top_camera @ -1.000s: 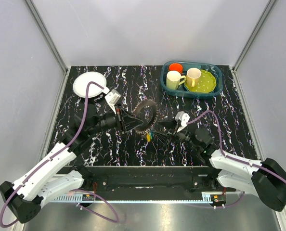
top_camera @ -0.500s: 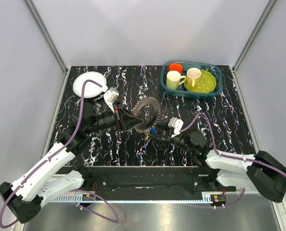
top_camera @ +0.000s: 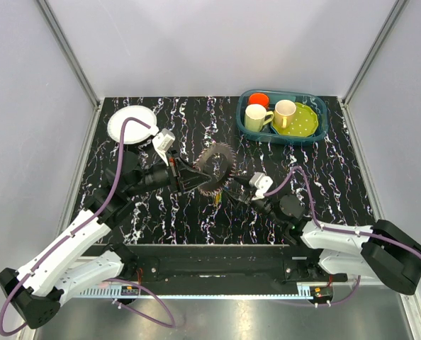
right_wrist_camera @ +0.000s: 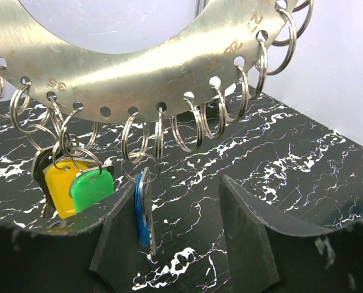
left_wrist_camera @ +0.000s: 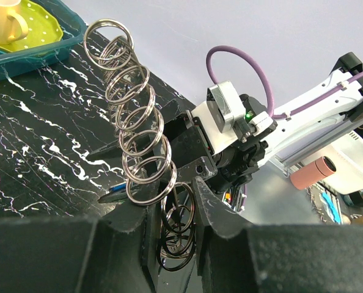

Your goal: Remove the keys from the keyring

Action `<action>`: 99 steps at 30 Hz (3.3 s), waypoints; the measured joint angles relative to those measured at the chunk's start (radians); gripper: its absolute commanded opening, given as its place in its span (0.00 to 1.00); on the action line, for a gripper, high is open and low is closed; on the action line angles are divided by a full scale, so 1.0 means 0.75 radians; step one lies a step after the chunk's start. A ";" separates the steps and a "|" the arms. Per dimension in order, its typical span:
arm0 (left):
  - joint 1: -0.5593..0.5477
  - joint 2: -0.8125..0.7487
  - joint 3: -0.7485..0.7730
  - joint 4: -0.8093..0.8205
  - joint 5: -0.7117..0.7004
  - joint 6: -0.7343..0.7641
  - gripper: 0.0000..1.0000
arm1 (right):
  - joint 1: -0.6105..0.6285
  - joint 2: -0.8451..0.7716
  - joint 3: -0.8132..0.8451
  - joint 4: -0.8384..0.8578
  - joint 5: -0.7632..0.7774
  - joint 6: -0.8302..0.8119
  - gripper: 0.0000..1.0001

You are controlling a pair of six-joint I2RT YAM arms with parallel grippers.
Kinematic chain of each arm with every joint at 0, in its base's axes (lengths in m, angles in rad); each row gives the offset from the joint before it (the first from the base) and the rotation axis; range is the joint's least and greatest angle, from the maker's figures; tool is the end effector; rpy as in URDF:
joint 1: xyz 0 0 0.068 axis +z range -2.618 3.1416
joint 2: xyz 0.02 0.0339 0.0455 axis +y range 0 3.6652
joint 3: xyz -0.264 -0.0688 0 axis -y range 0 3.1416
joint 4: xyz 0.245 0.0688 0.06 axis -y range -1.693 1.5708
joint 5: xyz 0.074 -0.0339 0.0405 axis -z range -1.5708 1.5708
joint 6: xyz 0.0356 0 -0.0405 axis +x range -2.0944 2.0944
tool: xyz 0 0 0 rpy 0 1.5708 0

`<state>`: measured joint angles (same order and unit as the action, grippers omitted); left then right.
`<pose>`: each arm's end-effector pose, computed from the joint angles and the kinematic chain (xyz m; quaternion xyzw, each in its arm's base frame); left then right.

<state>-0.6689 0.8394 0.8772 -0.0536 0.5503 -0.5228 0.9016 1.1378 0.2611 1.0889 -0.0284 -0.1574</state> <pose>0.1380 -0.1328 0.3775 0.2401 0.6701 -0.5391 0.4501 0.1352 0.1725 0.2263 -0.3268 0.5366 0.2911 0.7215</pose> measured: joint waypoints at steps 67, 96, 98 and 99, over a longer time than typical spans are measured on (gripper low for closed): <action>0.037 -0.152 -0.345 0.011 -0.309 -0.125 0.07 | 0.030 -0.307 0.370 -1.106 0.134 0.105 0.00; 0.053 -0.264 -0.309 -0.325 -0.337 0.163 0.58 | 0.040 -0.242 0.625 -1.563 -0.072 -0.204 0.00; 0.053 -0.241 -0.289 -0.291 -0.250 0.196 0.56 | 0.040 -0.286 0.625 -1.566 -0.106 -0.209 0.00; 0.053 -0.223 -0.271 -0.276 -0.201 0.214 0.55 | 0.040 -0.310 0.624 -1.561 -0.121 -0.213 0.00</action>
<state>-0.6289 0.6724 0.6739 -0.2607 0.3996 -0.3622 0.9314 0.9051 0.7288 -0.0818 -0.1192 -0.3172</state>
